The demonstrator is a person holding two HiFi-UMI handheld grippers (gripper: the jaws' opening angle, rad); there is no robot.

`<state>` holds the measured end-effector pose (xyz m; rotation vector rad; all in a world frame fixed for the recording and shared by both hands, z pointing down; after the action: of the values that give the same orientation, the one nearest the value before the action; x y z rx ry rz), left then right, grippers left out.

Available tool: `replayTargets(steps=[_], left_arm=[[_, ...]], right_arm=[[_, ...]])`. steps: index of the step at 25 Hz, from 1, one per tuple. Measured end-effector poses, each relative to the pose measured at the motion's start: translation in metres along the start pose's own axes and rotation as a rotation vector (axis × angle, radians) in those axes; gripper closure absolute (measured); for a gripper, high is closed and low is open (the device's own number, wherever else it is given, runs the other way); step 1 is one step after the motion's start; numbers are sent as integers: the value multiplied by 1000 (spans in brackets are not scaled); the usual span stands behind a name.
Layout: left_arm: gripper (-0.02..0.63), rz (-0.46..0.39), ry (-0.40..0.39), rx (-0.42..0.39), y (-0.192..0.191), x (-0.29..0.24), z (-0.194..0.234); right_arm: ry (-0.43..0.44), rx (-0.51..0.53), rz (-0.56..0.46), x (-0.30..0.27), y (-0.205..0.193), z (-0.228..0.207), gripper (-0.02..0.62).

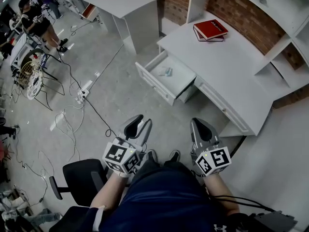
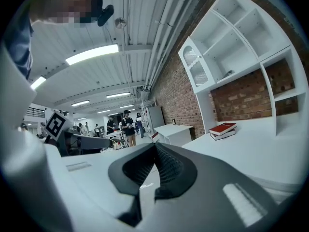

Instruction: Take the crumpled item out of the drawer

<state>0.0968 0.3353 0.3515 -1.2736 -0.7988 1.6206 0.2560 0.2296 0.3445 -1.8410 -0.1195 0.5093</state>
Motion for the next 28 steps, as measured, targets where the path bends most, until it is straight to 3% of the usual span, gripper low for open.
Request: replayTargets(steps=[8,15,20,28], left_arm=[[463,11,52,17,-5,-3,-11],[463,42,109,53,-14,-10,31],[463,49,72,65,-2,-32,73],[463,19,-28,36,53,-62,167]], right_arm=[[19,-22,20,-7,-2,-23,592],[30,-33,55,-46,-5,-32,592],[-25,-41,77,-85,0,-41,592],[-133,-47,69,-161,34,-30,592]])
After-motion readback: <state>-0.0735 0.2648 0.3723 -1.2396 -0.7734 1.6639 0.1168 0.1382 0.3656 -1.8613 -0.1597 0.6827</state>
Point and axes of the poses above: the fingertips, and each gripper's own axes: x backward along the fingers, z to its left, y out of its top, the point moved 2 cm from there along x, backward along the fingers, and after that the axes turned 10 degrees about z, right-handed, at the moved point
